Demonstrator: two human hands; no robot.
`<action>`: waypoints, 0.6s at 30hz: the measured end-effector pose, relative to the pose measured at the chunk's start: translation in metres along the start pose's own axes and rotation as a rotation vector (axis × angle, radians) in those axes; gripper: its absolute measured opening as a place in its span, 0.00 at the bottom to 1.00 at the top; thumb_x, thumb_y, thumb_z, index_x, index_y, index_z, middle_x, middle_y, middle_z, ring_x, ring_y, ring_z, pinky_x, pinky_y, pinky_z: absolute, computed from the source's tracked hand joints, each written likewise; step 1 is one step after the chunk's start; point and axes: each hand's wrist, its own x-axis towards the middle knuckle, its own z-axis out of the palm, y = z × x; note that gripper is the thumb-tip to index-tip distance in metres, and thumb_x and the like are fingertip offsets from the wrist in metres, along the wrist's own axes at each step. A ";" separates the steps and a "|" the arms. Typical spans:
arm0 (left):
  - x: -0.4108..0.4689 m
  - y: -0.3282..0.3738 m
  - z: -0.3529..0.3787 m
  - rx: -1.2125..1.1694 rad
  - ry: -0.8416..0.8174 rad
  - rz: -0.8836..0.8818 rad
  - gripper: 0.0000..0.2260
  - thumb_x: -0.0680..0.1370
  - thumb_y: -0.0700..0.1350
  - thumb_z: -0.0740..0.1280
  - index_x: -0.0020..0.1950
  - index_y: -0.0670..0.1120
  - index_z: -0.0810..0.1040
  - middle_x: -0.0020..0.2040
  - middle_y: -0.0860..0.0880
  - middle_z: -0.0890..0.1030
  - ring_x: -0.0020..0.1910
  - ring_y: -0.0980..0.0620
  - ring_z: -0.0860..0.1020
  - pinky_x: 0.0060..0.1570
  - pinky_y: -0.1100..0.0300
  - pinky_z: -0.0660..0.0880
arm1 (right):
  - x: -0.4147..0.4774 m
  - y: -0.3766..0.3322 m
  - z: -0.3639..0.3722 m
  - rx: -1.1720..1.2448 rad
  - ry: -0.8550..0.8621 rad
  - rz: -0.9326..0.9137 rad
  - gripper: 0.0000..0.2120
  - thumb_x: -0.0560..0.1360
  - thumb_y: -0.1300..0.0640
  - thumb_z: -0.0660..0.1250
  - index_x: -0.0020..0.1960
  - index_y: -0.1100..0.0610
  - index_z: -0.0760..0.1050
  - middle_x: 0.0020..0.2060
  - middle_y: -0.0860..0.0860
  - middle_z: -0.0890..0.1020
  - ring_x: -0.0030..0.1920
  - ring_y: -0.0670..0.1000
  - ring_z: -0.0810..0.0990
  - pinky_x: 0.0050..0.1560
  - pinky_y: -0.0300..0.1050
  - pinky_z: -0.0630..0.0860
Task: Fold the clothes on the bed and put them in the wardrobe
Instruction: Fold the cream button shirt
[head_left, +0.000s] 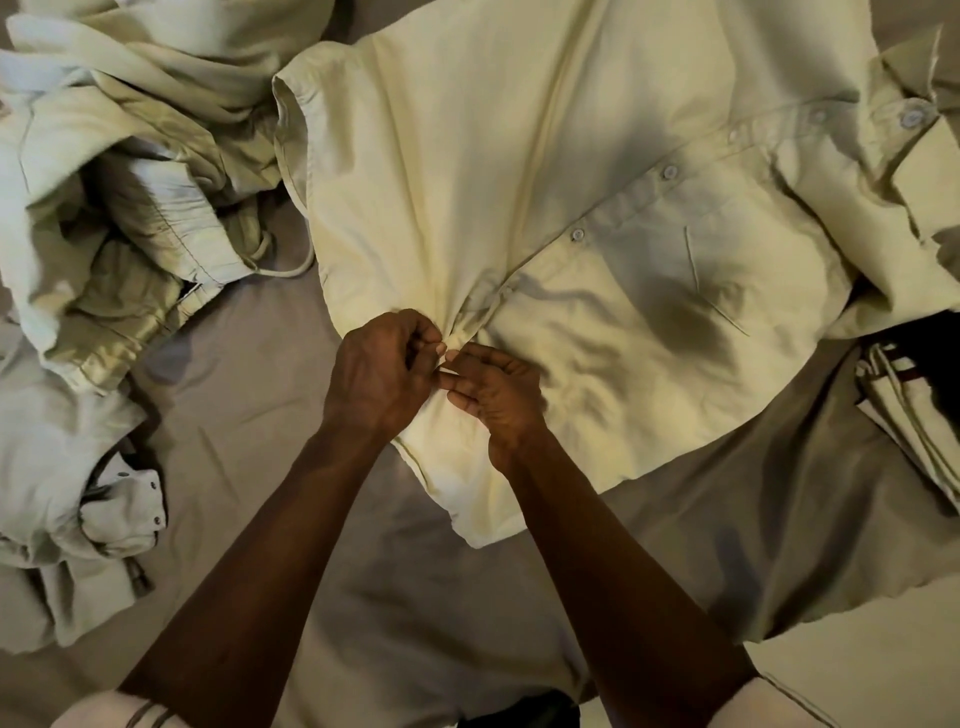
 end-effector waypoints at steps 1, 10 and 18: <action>-0.001 0.001 0.001 0.007 0.013 -0.022 0.03 0.79 0.46 0.73 0.48 0.48 0.82 0.41 0.53 0.84 0.40 0.52 0.81 0.45 0.57 0.75 | 0.000 0.000 0.000 0.012 -0.002 0.003 0.04 0.78 0.65 0.71 0.48 0.57 0.83 0.40 0.52 0.88 0.40 0.50 0.87 0.53 0.45 0.80; -0.006 0.000 0.007 0.068 0.067 0.013 0.03 0.79 0.47 0.71 0.49 0.48 0.83 0.43 0.50 0.83 0.41 0.49 0.81 0.46 0.55 0.76 | 0.003 -0.001 -0.004 -0.003 -0.007 0.022 0.06 0.79 0.67 0.69 0.49 0.57 0.82 0.36 0.49 0.87 0.37 0.47 0.87 0.44 0.38 0.83; -0.004 -0.010 -0.007 0.001 -0.067 0.109 0.09 0.75 0.46 0.71 0.53 0.47 0.86 0.46 0.50 0.86 0.43 0.50 0.84 0.47 0.49 0.82 | 0.004 0.002 -0.001 -0.044 0.009 -0.032 0.08 0.77 0.63 0.74 0.55 0.62 0.84 0.46 0.55 0.88 0.41 0.49 0.87 0.51 0.44 0.80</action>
